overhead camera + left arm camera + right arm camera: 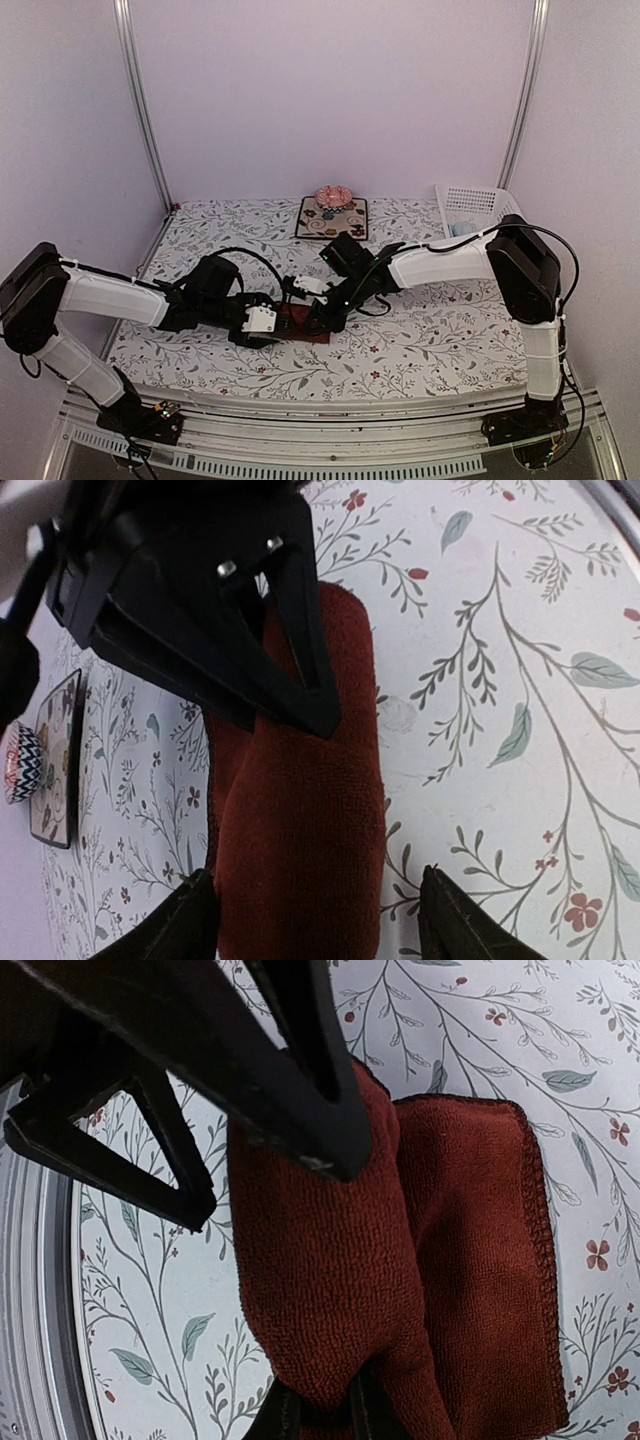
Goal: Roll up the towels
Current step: Roll the towel at the center of the board.
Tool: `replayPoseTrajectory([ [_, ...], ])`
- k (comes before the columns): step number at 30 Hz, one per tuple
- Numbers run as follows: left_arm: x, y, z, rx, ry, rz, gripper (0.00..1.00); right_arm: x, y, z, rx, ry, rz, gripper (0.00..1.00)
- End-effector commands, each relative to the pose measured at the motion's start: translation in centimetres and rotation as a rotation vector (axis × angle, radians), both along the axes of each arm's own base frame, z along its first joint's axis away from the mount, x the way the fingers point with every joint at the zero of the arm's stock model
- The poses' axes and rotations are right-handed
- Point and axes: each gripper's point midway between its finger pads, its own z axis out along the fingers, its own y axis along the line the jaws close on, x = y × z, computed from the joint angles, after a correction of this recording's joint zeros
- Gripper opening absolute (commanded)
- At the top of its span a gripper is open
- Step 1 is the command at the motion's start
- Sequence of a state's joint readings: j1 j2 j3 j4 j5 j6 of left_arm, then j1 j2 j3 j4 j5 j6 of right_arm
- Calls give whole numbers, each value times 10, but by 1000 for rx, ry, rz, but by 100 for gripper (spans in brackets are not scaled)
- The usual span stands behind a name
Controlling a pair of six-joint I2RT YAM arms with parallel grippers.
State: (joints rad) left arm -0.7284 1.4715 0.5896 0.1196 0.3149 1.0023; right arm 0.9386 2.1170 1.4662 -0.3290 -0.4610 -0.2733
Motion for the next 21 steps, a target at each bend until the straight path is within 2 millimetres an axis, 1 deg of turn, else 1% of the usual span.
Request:
replayPoseTrajectory([
  [1, 9, -9, -2, 11, -29, 29, 68, -12, -11, -24, -62, 92, 20, 13],
  [4, 10, -7, -15, 57, -26, 37, 66, -10, -11, -23, -55, 92, 20, 13],
  [6, 11, -6, -22, 84, -20, 48, 61, -10, -11, -23, -52, 94, 23, 13],
  [7, 11, -6, -25, 92, -13, 49, 57, -10, -11, -23, -50, 94, 26, 13],
  [10, 8, -7, -29, 108, 2, 42, 33, -8, -12, -23, -50, 92, 24, 14],
  [13, 4, -7, -34, 131, 30, 28, 17, -2, -14, -22, -45, 91, 6, 17],
  [16, -2, -5, -44, 175, 82, 20, 11, 10, -23, -14, -29, 78, -52, 33],
  [17, -4, -4, -47, 188, 104, 22, 11, 15, -28, -8, -18, 68, -74, 39],
  [18, -5, -3, -51, 201, 131, 29, 11, 19, -33, -3, -10, 61, -105, 48],
  [19, -6, -2, -55, 218, 161, 40, 11, 24, -39, 4, 4, 44, -133, 55],
  [20, -7, -3, -57, 224, 188, 48, 10, 28, -46, 12, 17, 30, -168, 62],
  [21, -8, -3, -59, 230, 219, 60, 10, 35, -54, 19, 27, 19, -215, 66],
])
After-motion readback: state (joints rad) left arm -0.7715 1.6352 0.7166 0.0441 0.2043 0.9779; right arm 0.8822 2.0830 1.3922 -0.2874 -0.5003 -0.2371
